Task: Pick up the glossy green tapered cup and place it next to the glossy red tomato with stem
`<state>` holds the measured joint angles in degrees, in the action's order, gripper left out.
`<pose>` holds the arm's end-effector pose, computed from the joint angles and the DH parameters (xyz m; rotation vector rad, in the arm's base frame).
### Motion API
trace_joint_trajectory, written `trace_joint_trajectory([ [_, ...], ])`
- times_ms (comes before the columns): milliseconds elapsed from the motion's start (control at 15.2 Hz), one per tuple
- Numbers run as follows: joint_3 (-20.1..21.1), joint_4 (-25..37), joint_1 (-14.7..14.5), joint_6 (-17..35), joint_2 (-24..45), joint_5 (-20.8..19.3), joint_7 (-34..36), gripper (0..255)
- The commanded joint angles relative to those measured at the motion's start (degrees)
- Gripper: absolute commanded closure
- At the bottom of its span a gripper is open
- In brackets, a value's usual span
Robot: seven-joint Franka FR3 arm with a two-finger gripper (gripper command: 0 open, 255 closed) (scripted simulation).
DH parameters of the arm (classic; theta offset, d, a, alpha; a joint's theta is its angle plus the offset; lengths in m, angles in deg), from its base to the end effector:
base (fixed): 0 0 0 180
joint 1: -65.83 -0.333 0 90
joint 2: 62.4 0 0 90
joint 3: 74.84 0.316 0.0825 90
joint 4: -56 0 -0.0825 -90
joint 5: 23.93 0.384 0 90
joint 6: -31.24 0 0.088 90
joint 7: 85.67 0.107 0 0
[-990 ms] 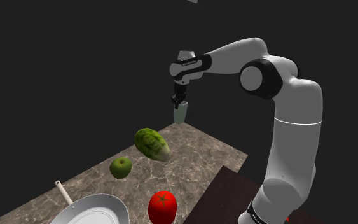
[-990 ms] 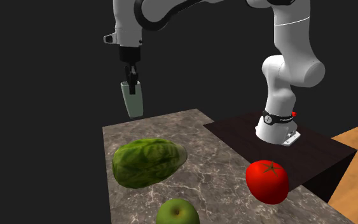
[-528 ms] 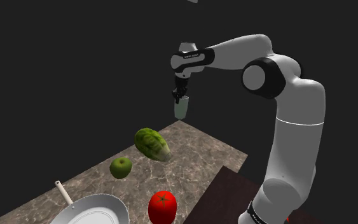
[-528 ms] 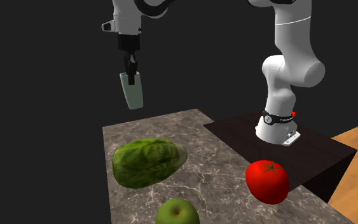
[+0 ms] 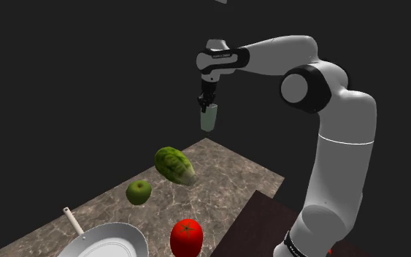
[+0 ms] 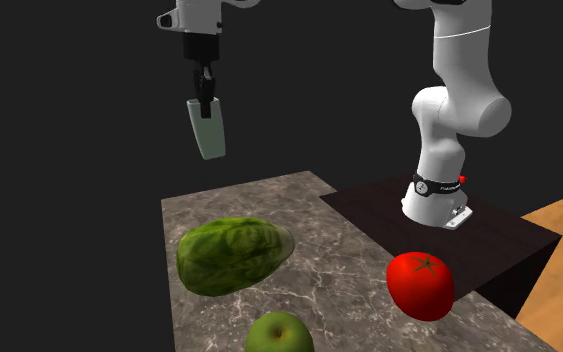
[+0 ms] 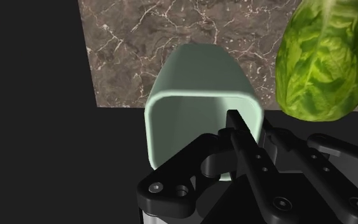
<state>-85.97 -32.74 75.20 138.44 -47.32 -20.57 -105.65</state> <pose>0.6128 -0.2105 0.5062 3.1239 -0.0258 0.0974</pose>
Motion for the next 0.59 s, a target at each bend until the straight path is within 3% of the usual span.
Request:
trace_joint_trajectory([
  [0,0.5,-2.9,-1.3,0.6,-2.4,-0.7,1.8,255],
  [528,4.3,-15.1,-7.3,3.5,-11.8,-3.4,12.1,255],
])
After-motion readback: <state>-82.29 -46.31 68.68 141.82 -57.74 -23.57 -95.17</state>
